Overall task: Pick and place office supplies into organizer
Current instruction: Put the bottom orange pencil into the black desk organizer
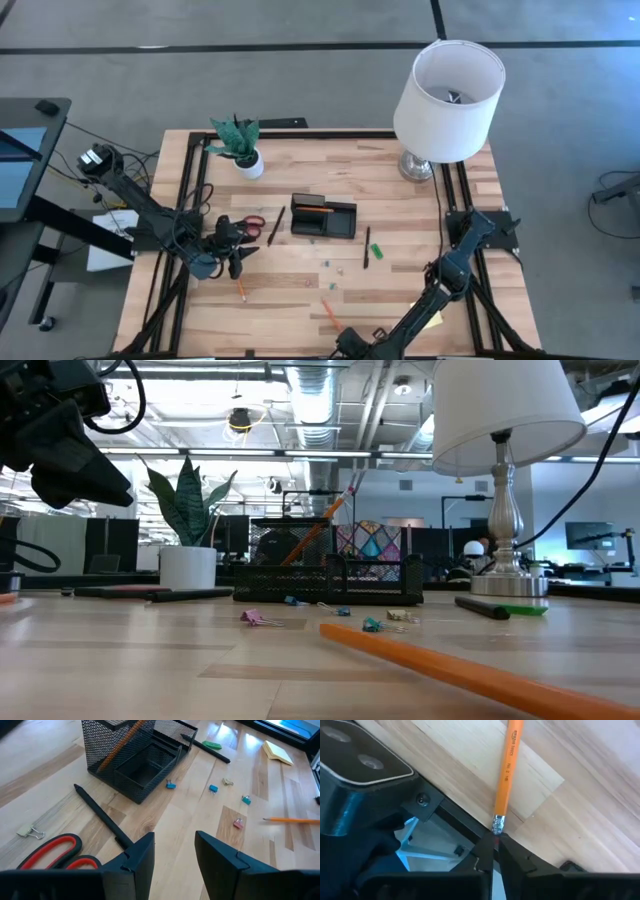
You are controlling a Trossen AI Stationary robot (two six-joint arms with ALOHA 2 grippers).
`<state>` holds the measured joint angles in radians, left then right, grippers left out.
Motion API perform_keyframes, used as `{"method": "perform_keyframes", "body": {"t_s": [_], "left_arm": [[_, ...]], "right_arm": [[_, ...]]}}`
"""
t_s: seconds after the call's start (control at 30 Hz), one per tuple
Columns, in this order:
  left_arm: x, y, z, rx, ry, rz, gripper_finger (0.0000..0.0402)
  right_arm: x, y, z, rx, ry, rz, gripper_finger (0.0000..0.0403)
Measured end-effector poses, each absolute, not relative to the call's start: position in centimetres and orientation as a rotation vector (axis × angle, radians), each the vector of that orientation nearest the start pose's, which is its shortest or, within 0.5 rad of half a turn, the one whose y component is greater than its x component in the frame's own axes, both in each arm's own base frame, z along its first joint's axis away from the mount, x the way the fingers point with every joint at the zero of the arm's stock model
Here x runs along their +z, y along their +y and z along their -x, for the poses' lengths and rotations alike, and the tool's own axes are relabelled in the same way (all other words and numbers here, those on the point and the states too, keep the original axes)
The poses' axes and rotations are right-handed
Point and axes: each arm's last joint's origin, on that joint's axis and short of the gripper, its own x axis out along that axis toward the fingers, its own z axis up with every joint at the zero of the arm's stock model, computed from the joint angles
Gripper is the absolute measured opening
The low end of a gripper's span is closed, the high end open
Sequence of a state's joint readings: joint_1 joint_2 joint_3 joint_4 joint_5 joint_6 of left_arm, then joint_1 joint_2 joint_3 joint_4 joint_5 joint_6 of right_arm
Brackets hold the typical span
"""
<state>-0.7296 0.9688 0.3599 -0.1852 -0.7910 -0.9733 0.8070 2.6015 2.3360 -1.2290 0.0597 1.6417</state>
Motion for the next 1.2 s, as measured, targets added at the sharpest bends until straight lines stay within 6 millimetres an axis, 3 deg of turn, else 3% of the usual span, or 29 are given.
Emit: {"method": "perform_keyframes", "body": {"t_s": [0.33,0.67,0.87,0.97,1.2], "left_arm": [[16.7,-9.6,-13.9,0.318,0.477,0.400,0.0137],[16.7,-9.6,-13.9,0.321,0.476,0.409,0.0137],[16.8,-9.6,-13.9,0.322,0.473,0.420,0.0137],[16.8,-9.7,-13.9,0.320,0.468,0.426,0.0137],[16.9,-9.7,-14.0,0.316,0.458,0.440,0.0137]], "right_arm": [[14.8,36.5,-34.4,-0.616,1.321,-0.622,0.0006],[20.0,35.4,-32.6,-0.645,1.226,-0.563,0.0002],[23.0,33.2,-31.6,-0.708,1.249,-0.461,0.0001],[25.1,32.1,-31.8,-0.625,1.234,-0.431,0.0001],[30.4,27.7,-32.9,-0.527,1.150,-0.394,0.0001]]}}
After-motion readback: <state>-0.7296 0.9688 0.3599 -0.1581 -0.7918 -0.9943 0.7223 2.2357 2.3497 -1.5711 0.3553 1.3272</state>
